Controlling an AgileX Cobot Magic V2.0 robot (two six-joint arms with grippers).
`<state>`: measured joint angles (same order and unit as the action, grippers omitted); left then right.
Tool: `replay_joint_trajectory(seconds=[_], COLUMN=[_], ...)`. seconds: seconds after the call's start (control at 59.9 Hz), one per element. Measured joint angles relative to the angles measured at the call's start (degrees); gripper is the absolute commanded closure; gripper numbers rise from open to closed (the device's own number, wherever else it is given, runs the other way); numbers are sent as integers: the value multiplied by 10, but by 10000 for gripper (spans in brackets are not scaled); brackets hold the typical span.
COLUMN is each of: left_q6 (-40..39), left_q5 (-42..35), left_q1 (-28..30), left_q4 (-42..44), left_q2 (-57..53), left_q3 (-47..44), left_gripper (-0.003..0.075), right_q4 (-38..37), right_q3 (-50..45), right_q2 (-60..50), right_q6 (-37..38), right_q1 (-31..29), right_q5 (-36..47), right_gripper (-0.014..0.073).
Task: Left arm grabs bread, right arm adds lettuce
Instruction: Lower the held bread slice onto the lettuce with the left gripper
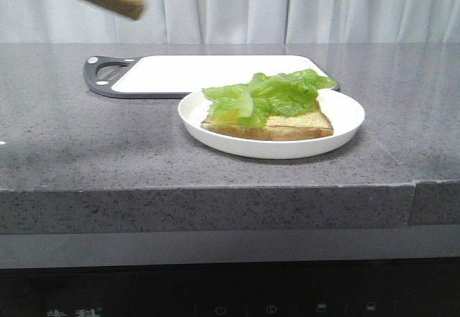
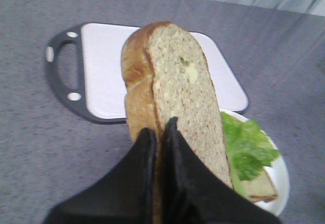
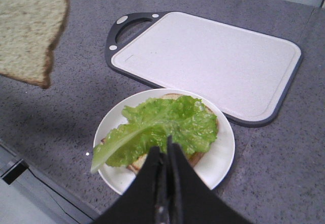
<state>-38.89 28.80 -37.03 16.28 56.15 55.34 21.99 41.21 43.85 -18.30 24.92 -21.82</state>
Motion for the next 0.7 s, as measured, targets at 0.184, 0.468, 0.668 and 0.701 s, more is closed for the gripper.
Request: replay_joint_trajectory(seconds=[0.184, 0.468, 0.668, 0.701], left_q6=[296, 659, 738, 741], left_q5=[-2, 131, 161, 164], left_q1=[1, 113, 147, 147], left_q4=[-331, -802, -929, -933], left_q2=[98, 229, 320, 333], left_q3=[85, 123, 123, 123], left_gripper=[741, 741, 741, 741], right_q4=[-1, -2, -2, -2], right_q3=[-38, -41, -41, -41], right_q2=[-90, -134, -134, -134], right_q6=[0, 0, -1, -1], right_q1=[0, 0, 0, 0], right_q5=[-31, -63, -70, -70], right_gripper=[654, 654, 654, 654])
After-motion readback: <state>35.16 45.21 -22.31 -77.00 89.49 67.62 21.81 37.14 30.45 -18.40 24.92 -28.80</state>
